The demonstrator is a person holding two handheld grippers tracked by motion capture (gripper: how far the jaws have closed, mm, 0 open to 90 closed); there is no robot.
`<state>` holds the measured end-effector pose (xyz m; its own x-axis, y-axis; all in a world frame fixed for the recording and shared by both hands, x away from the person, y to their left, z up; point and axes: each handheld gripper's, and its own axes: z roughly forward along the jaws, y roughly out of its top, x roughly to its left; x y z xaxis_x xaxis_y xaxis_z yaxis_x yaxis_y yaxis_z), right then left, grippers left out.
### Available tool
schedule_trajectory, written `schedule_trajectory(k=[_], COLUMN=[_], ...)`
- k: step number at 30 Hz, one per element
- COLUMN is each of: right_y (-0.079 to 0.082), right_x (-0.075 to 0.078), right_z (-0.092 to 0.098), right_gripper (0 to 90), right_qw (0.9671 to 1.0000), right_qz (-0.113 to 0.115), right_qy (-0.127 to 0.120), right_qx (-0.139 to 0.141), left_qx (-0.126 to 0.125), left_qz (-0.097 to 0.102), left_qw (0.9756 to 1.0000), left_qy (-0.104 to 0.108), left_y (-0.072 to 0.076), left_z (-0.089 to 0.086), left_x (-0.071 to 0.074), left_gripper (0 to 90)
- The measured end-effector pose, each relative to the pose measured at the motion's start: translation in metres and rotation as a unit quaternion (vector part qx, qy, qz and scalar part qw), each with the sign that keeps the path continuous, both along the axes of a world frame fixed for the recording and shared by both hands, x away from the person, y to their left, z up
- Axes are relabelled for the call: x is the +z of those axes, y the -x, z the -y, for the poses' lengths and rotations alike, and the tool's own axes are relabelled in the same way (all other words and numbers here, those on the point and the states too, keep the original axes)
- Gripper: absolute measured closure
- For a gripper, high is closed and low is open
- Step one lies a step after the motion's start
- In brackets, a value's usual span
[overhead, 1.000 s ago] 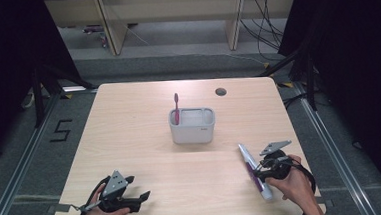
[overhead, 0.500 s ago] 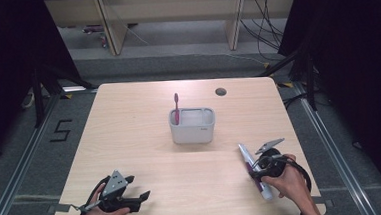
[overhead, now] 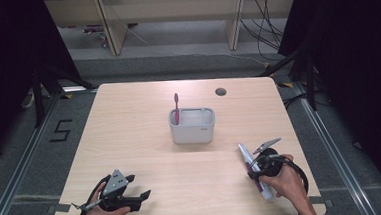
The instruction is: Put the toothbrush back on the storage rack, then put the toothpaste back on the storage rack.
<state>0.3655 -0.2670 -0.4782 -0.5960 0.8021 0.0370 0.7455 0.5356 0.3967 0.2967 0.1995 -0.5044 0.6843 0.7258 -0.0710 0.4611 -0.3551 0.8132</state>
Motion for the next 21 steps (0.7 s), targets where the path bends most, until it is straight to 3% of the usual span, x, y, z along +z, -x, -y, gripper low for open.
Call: schedule_trajectory(k=[1, 4, 5, 7, 8, 9, 10, 12, 15, 16, 17, 18, 19, 20, 21], right_y=[0.0013, 0.0001, 0.0001, -0.0002, -0.0005, -0.0036, -0.0036, -0.0069, -0.0074, -0.0058, -0.0073, -0.0064, -0.0071, -0.0074, -0.0085], right_x=[0.0003, 0.0001, 0.0003, 0.0009, 0.0014, 0.0010, 0.0009, 0.0003, 0.0003, 0.0016, 0.0009, 0.0015, 0.0015, 0.0011, -0.0002], right_z=[-0.0022, -0.0016, -0.0022, -0.0022, -0.0041, -0.0024, -0.0043, -0.0037, -0.0043, -0.0063, -0.0059, -0.0074, -0.0076, -0.0084, -0.0091], right_gripper=[48.4, 48.6, 48.6, 48.6, 49.2, 49.7, 50.1, 51.2, 51.9, 53.1, 53.7, 54.2, 54.8, 55.4, 56.1], right_qw=[0.9999, 1.0000, 1.0000, 0.9999, 0.9997, 0.9998, 0.9997, 0.9997, 0.9996, 0.9994, 0.9994, 0.9993, 0.9991, 0.9991, 0.9988], right_qz=[-0.011, -0.007, -0.010, -0.011, -0.022, -0.011, -0.023, -0.012, -0.013, -0.025, -0.021, -0.027, -0.030, -0.035, -0.035], right_qy=[-0.005, 0.000, 0.001, 0.003, 0.005, 0.016, 0.009, 0.019, 0.020, 0.023, 0.023, 0.027, 0.029, 0.024, 0.034], right_qx=[-0.011, -0.004, -0.002, 0.000, -0.010, 0.002, -0.002, 0.013, 0.016, 0.003, 0.016, 0.005, 0.010, 0.010, 0.002], left_qx=[0.000, -0.005, -0.001, -0.003, -0.003, -0.003, -0.003, 0.000, -0.001, 0.001, 0.001, -0.003, -0.006, -0.002, -0.007], left_qz=[0.000, -0.004, -0.002, -0.003, 0.000, 0.002, 0.002, 0.003, 0.006, 0.005, 0.003, 0.004, 0.004, 0.006, 0.005], left_qw=[1.0000, 0.9999, 1.0000, 1.0000, 1.0000, 1.0000, 1.0000, 1.0000, 1.0000, 1.0000, 1.0000, 0.9999, 0.9999, 1.0000, 0.9999], left_qy=[0.001, -0.011, -0.002, -0.005, -0.004, -0.004, -0.003, 0.000, -0.002, 0.002, 0.004, -0.012, -0.014, -0.001, -0.013], left_y=[-0.0001, -0.0003, 0.0000, -0.0003, 0.0000, 0.0000, -0.0001, 0.0002, 0.0007, 0.0008, 0.0005, -0.0004, -0.0006, -0.0006, -0.0011], left_z=[0.0000, -0.0013, 0.0001, -0.0002, -0.0001, -0.0003, -0.0003, -0.0001, -0.0006, -0.0003, -0.0003, -0.0022, -0.0025, -0.0008, -0.0026], left_x=[-0.0001, -0.0015, -0.0020, -0.0010, 0.0003, 0.0006, 0.0006, 0.0014, 0.0024, 0.0018, 0.0015, 0.0021, 0.0024, 0.0014, 0.0023], left_gripper=[20.8, 20.8, 20.8, 20.8, 20.8, 20.8, 20.8, 20.8, 20.8, 20.8, 20.8, 20.8, 20.8, 20.8, 20.8])
